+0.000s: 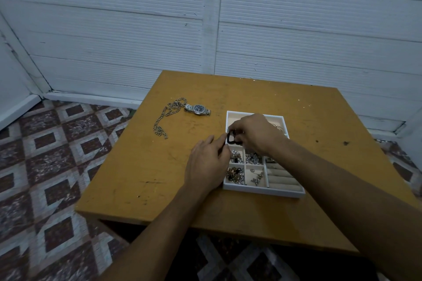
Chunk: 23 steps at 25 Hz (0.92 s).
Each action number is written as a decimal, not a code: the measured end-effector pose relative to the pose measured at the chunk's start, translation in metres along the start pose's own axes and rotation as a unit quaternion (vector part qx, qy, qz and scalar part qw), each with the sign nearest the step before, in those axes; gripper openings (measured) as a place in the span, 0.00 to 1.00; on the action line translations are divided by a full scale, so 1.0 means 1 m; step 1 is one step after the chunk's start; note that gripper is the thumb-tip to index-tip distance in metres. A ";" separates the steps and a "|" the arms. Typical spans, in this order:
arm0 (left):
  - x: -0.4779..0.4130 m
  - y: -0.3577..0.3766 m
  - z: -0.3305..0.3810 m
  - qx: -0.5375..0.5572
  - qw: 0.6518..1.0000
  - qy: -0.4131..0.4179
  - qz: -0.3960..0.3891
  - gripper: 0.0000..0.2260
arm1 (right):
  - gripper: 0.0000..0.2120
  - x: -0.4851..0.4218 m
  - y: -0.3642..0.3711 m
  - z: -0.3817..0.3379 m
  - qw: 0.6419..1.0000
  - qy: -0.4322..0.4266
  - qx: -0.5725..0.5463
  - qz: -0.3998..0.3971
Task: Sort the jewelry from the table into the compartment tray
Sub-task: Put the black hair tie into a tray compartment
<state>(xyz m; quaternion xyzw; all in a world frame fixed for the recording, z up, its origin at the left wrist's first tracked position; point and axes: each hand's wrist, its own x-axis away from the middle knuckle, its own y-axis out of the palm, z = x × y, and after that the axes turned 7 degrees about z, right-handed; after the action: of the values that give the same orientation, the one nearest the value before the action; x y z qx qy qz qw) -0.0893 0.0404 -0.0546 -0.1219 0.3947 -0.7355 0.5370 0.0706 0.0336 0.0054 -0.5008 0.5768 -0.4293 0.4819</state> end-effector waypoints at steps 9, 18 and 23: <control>-0.001 0.001 -0.001 -0.009 1.000 -0.011 -0.011 0.21 | 0.12 0.008 -0.005 -0.011 0.981 -0.057 0.186 -0.008; 0.000 0.000 0.000 -0.019 1.000 -0.011 -0.010 0.21 | 0.09 0.010 -0.007 -0.019 0.989 -0.021 0.144 0.000; 0.000 -0.001 0.000 -0.014 1.000 -0.012 -0.010 0.21 | 0.11 0.015 -0.001 -0.013 0.995 -0.023 0.097 0.003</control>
<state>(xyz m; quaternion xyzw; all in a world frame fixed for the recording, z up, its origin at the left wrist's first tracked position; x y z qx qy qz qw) -0.0895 0.0402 -0.0539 -0.1428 0.3972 -0.7338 0.5324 0.0573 0.0186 0.0066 -0.4599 0.5225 -0.4703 0.5426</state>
